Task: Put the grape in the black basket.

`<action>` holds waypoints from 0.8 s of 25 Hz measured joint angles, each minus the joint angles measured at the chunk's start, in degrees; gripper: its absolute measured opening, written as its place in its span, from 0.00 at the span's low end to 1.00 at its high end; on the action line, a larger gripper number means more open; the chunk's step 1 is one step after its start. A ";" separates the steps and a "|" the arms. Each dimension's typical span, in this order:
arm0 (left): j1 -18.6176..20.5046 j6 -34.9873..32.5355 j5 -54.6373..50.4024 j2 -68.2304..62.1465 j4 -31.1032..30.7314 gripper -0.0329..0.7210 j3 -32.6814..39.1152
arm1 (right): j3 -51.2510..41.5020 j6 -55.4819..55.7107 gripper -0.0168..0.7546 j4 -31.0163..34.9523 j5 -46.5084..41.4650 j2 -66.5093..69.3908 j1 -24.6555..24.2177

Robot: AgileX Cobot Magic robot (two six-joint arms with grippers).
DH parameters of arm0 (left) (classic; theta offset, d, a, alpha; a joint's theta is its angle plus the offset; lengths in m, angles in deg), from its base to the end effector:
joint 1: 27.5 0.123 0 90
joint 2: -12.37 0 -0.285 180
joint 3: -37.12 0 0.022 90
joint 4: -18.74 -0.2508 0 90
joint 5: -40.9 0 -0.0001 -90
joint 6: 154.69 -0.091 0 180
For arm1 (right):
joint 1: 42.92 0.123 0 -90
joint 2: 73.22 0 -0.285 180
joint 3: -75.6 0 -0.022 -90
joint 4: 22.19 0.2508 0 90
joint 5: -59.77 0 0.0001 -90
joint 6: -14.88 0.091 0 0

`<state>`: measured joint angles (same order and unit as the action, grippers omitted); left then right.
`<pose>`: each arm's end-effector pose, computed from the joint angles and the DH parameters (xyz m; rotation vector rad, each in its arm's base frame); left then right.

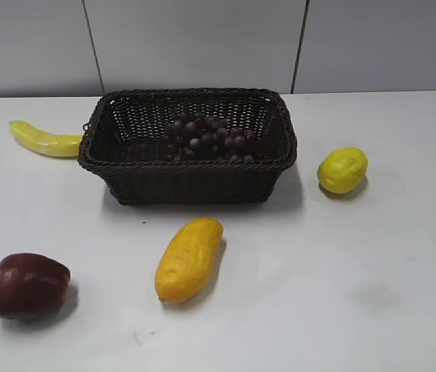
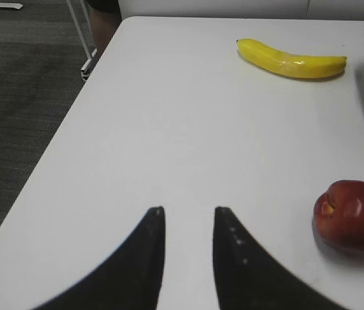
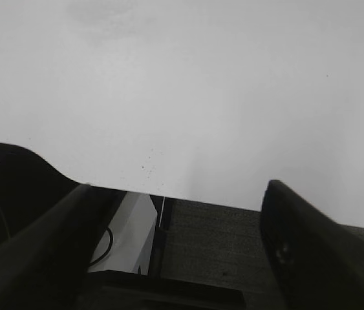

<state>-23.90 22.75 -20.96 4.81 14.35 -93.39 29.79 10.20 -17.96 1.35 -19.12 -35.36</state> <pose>-0.0049 0.0058 0.2715 -0.0227 2.0766 0.1581 0.1155 0.0211 0.2480 -0.2580 2.7513 0.1104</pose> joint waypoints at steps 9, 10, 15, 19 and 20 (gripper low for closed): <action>0.00 0.00 0.00 0.00 0.00 0.35 0.00 | -1.99 0.00 0.79 0.59 -1.35 -18.26 0.00; 0.00 0.00 0.00 0.00 0.00 0.35 0.00 | -1.99 0.00 0.79 0.71 -1.37 -20.44 0.00; 0.00 0.00 0.00 0.00 0.00 0.35 0.00 | -2.15 0.00 0.79 0.88 -1.51 -29.97 0.00; 0.00 0.00 0.00 0.00 0.00 0.35 0.00 | -2.15 0.00 0.79 0.88 -1.51 -36.60 0.00; 0.00 0.00 0.00 0.00 0.00 0.35 0.00 | -2.15 0.00 0.79 0.88 -1.51 -38.18 0.00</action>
<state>-23.90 22.75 -20.96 4.81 14.35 -93.39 27.63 10.20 -17.08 -0.16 -57.29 -35.36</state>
